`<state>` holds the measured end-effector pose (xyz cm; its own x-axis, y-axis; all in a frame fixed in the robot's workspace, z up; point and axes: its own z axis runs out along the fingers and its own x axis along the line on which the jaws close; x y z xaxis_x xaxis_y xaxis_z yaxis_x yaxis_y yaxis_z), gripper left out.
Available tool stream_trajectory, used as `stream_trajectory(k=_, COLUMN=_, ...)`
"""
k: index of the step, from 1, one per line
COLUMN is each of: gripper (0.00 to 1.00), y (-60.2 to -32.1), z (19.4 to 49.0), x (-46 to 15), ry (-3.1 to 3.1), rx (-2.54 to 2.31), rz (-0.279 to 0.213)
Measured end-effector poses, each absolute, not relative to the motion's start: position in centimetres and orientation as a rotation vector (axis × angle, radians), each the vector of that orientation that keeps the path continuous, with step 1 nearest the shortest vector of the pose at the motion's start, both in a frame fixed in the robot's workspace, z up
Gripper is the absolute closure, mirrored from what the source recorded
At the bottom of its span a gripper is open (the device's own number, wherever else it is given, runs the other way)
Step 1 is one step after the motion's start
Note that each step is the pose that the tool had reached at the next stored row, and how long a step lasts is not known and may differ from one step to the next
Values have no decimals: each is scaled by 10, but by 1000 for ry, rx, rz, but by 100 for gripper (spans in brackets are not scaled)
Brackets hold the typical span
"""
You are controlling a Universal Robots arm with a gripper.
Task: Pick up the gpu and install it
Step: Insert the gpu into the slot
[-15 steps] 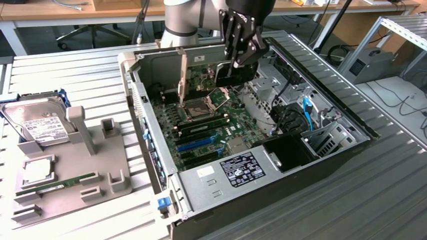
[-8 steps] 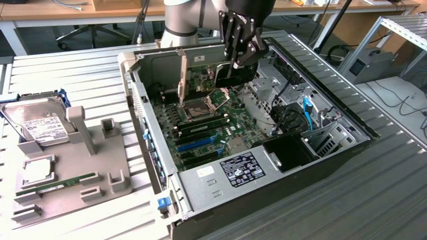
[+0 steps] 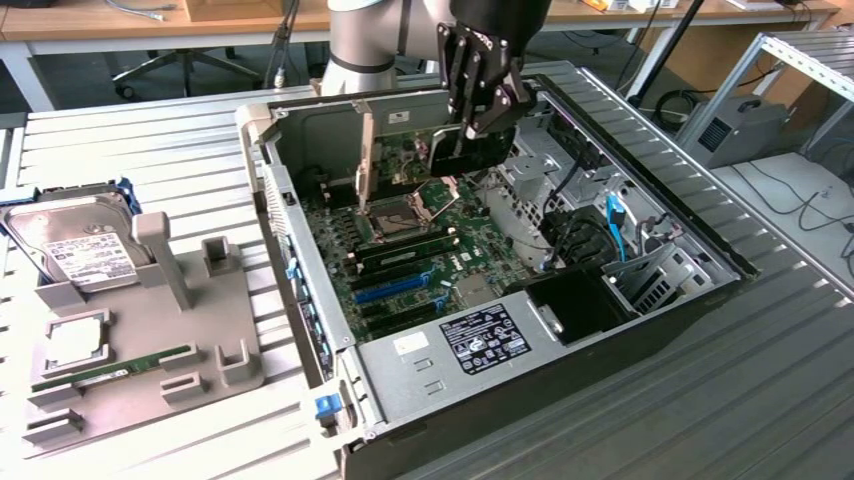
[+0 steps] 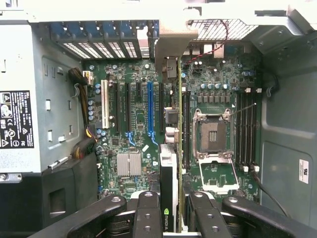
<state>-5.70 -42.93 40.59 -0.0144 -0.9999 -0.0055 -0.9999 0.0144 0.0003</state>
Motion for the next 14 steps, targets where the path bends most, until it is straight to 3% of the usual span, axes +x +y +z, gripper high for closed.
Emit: stream_trajectory(k=14, gripper=73, y=-429, z=402, x=-57, ry=2235, rx=-2203, rz=6)
